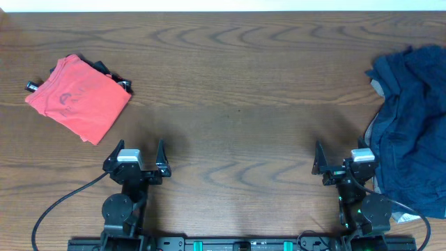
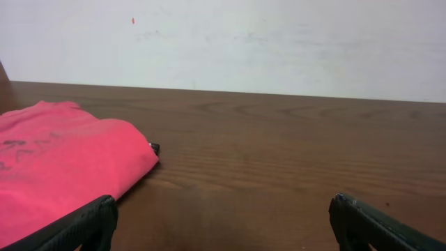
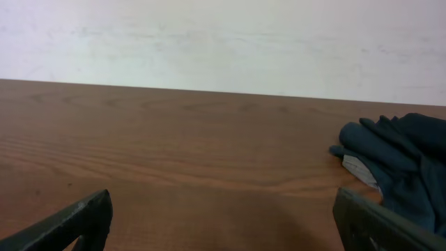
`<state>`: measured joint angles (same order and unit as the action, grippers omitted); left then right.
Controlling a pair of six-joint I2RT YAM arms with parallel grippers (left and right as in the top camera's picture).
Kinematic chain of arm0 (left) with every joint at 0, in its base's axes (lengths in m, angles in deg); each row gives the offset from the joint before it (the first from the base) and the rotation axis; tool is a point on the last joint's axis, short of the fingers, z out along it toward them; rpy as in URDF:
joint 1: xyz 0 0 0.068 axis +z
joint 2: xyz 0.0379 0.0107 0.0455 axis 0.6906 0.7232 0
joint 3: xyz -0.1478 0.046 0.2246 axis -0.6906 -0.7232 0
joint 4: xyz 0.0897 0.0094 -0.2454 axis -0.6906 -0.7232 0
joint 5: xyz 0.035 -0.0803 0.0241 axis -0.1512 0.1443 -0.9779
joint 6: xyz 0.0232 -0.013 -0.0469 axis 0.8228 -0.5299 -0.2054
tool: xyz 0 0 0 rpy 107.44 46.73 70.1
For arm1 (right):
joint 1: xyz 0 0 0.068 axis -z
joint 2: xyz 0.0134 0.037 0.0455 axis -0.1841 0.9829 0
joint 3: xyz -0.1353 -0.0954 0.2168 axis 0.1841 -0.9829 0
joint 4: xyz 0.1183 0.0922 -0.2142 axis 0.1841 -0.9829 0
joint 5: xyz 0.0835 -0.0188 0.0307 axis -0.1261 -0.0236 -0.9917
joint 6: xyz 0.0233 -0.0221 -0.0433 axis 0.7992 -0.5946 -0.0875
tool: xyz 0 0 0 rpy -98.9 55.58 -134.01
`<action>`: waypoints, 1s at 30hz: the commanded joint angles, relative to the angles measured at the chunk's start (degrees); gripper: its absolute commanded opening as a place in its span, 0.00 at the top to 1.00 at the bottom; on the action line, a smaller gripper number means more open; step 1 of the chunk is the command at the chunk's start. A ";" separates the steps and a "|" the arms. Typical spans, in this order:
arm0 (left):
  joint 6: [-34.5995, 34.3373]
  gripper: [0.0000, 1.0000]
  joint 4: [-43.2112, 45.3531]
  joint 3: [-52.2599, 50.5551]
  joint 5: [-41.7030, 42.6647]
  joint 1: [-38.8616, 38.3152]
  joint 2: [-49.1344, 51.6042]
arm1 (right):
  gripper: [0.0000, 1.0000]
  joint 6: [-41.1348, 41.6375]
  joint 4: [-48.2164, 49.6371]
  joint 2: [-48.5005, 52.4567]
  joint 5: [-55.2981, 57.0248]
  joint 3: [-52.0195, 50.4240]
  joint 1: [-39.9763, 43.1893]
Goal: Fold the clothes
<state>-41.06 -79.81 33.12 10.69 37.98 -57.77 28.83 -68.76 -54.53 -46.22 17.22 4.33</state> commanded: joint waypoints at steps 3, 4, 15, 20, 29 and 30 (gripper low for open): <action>0.94 0.02 -2.58 -0.83 -0.68 -0.13 -0.31 | 0.01 -0.85 -0.02 -0.24 -0.63 -0.26 0.66; 0.94 0.02 -2.56 -0.83 -0.68 -0.13 -0.31 | 0.01 -0.85 -0.02 -0.24 -0.63 -0.26 0.66; 0.94 0.02 -2.58 -0.83 -0.68 -0.13 -0.31 | 0.01 -0.90 0.02 -0.24 -0.61 -0.26 0.66; 0.92 0.02 -2.56 -0.83 -0.66 -0.13 -0.31 | 0.01 -1.05 1.11 -0.24 -0.66 -0.26 0.66; 0.92 0.02 -2.60 -0.83 -0.68 -0.13 -0.17 | 0.01 -0.74 0.00 0.20 -1.09 -0.26 0.66; 0.90 0.02 -2.58 -0.83 -0.66 -0.13 0.00 | 0.01 0.07 0.00 0.20 -1.07 -0.26 0.66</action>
<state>-41.06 -79.81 33.12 10.69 37.98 -57.77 28.83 -68.65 -54.49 -46.44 17.22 4.33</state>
